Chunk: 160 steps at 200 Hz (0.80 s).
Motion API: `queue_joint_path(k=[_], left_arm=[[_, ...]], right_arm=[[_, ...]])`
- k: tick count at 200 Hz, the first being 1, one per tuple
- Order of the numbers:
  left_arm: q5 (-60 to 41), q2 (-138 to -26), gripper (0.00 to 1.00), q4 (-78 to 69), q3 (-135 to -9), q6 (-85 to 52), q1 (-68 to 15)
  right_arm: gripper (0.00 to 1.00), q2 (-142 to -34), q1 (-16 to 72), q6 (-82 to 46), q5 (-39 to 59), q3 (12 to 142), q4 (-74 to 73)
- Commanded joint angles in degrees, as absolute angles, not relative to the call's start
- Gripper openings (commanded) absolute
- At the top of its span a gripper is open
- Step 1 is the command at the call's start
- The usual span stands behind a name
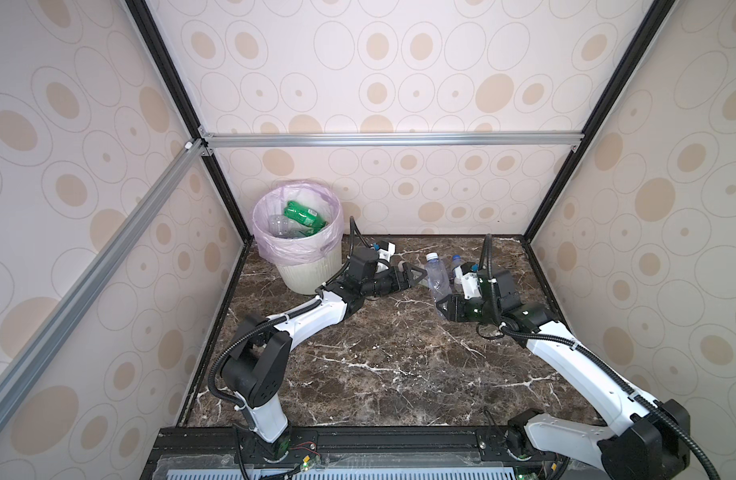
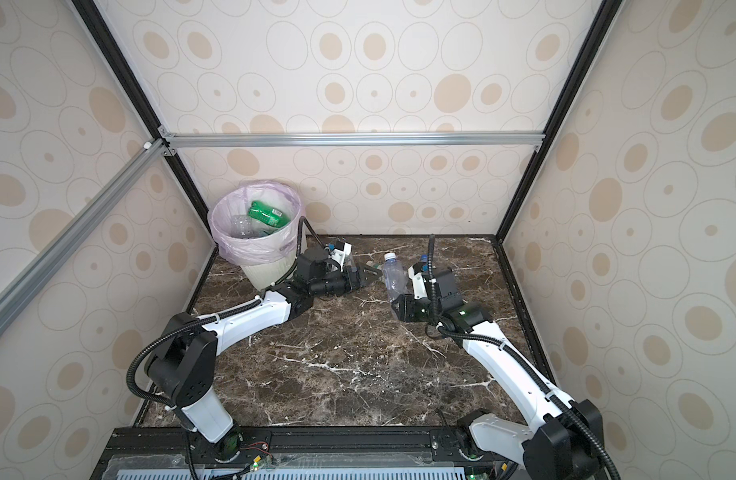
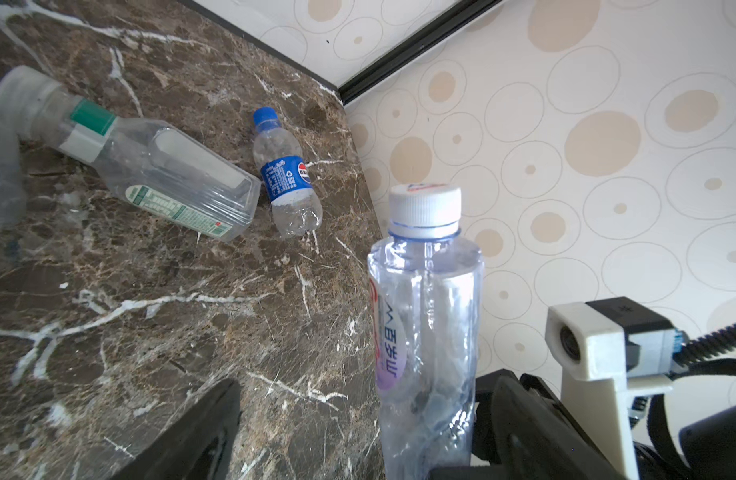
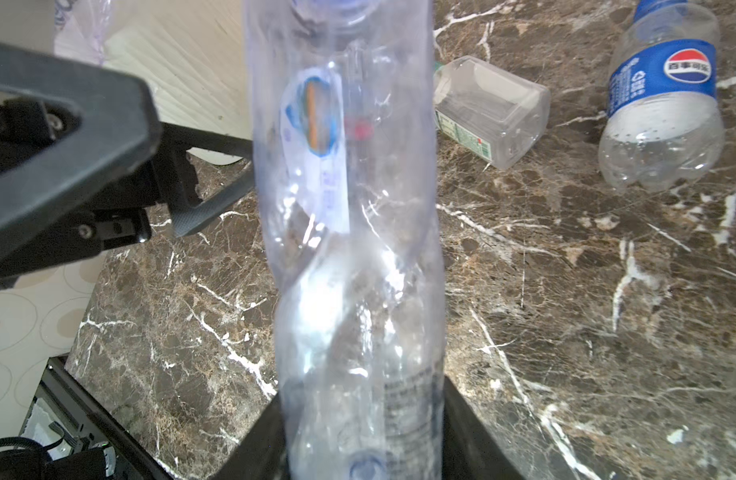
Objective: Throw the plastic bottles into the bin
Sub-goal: 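Raise the tall bottle with the right gripper while the left gripper grips its cap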
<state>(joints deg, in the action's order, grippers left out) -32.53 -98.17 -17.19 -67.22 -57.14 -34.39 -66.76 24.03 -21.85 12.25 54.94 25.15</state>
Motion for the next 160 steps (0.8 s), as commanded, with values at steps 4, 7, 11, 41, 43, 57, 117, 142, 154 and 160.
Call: queue_joint_path(k=[4,7,11,41,43,57,117,142,154,160], left_arm=[[-33.6,-96.7,0.90,-26.7,-64.8,-62.6,-34.2],[-33.7,-96.8,0.90,-27.2,-64.6,-62.9,-34.1],[-33.7,-96.8,0.89,-27.6,-64.3,-63.1,-34.2],[-32.3,-96.5,0.87,-27.8,-63.6,-62.5,-34.7],[-32.3,-96.5,0.87,-27.9,-63.6,-62.5,-34.7],[-32.2,-96.6,0.86,-28.5,-63.5,-62.8,-34.8],[-30.8,-96.8,0.75,-34.9,-61.2,-65.9,-35.4],[-30.3,-96.5,0.71,-35.2,-61.3,-66.0,-35.7],[-30.3,-96.4,0.69,-35.1,-61.3,-66.0,-35.9],[-30.3,-96.2,0.68,-34.9,-61.4,-66.0,-36.0]], right_arm=[[0.50,-67.8,26.0,-22.4,12.5,54.8,23.0],[0.50,-68.0,26.1,-22.5,12.5,54.8,22.9],[0.50,-68.1,26.3,-22.5,12.4,54.7,22.7],[0.50,-69.4,27.7,-23.4,12.7,54.6,21.5],[0.50,-69.5,27.8,-23.4,12.6,54.6,21.4],[0.50,-69.8,28.8,-23.7,12.3,54.5,20.5],[0.50,-70.2,31.2,-25.0,11.8,55.0,19.0],[0.50,-70.5,31.9,-25.2,12.2,55.2,18.7],[0.50,-70.5,32.2,-25.3,12.1,55.0,18.2],[0.50,-70.3,32.3,-25.4,11.8,54.9,17.9]])
